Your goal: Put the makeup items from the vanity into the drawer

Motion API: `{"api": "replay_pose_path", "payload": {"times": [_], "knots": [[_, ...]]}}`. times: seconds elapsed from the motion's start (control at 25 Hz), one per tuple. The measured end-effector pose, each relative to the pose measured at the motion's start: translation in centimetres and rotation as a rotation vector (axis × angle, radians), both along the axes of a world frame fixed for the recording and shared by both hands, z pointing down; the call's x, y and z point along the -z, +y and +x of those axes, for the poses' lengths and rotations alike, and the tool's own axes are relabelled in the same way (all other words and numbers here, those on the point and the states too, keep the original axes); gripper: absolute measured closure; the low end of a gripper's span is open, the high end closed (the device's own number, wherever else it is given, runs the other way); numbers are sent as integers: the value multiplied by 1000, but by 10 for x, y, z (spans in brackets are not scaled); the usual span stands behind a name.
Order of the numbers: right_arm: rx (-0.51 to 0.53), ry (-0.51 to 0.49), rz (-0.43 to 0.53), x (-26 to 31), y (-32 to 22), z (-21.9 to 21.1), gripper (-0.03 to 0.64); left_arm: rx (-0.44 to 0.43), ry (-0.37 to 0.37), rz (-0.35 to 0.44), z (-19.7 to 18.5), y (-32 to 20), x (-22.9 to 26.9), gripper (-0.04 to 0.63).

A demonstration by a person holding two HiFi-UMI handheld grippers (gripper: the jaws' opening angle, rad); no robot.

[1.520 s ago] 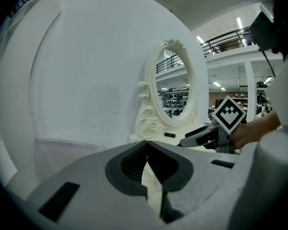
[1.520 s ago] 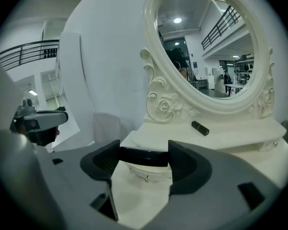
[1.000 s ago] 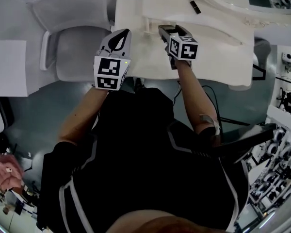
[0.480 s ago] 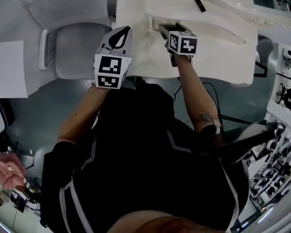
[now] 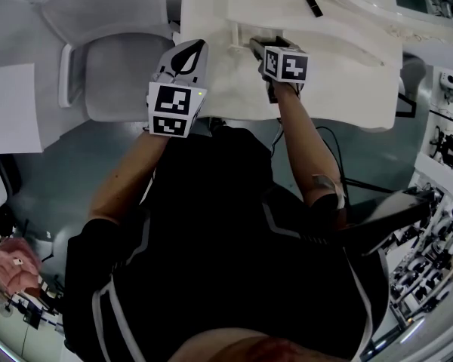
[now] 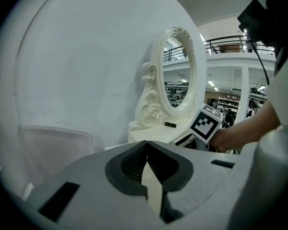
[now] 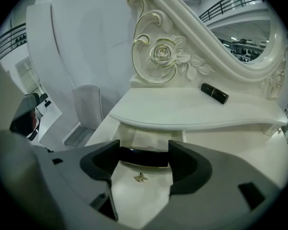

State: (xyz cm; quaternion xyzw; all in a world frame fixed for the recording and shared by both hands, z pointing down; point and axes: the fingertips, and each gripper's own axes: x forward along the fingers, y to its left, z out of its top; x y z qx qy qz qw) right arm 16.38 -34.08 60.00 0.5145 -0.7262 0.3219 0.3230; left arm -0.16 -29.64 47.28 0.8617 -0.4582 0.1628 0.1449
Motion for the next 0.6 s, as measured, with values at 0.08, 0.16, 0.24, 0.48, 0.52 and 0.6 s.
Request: {"api": "replay_pose_path", "payload": {"times": [0.08,0.16,0.24,0.48,0.52,0.6], "knots": [[-11,-1,-7,-3,0,1,291,-5,1,1,0,0,0,591],[-16,-5,-15,-5,1,1,291,-8,2,1,1,0,0,591],[-11,-3,-21,-7,2,0,291,-5,-1,6,1,1,1,591],[-10,6,-30,-10,2,0,290,-5,-17,21,2,2,5,591],[-9,8,-29,-10,2,-1,290,-2,-14,17,1,2,5,591],[-9,10,-26,-10,2,-1,290,1,-12,14,0,3,5,591]]}}
